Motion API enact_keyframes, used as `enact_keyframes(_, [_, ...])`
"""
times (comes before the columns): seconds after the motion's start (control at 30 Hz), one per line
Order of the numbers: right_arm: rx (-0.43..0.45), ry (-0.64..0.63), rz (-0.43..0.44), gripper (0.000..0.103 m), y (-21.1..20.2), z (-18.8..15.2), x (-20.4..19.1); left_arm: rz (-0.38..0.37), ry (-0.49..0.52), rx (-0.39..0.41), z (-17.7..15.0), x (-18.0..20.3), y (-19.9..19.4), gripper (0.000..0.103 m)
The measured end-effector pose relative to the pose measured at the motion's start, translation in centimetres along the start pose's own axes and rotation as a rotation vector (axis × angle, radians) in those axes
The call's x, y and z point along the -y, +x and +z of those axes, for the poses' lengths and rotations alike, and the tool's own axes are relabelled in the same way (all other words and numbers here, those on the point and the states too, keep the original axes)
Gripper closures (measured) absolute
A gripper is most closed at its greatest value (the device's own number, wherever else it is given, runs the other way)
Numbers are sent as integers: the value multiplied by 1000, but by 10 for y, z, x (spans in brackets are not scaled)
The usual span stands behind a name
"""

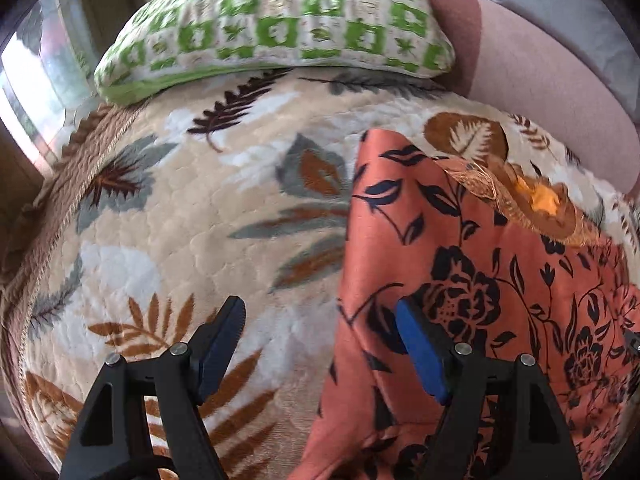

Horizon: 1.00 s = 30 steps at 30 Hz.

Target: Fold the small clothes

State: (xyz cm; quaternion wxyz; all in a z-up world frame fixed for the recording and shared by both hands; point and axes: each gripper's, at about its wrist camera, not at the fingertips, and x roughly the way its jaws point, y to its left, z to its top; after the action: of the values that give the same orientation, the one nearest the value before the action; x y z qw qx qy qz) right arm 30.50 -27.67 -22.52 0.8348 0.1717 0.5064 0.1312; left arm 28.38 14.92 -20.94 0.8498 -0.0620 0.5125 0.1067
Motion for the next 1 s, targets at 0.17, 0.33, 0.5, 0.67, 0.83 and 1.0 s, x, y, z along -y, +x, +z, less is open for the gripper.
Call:
enact_keyframes(0.17, [2,82,78,81,-8,-2,26,20,33,-10,-2,6,10,25])
enact_keyframes(0.33, [73,90,84,80,-28,8,23,3,15,-19,-1,4,16,25])
enact_keyframes(0.5, [50,89,9,79,-3,35,24,34,51,17,-4,10,13,25])
enact_keyframes(0.67, [10,-34,-119,97,8,39,3,-25,63,17,-5,13,11,55])
enact_keyframes(0.83, [282,-142,-16,97,-46,53,-34,-40,81,48,-10,18,5,76])
enact_keyframes(1.0, [384,-103,-33,97,-21,66,-10,13,71,85,-16,18,2,83])
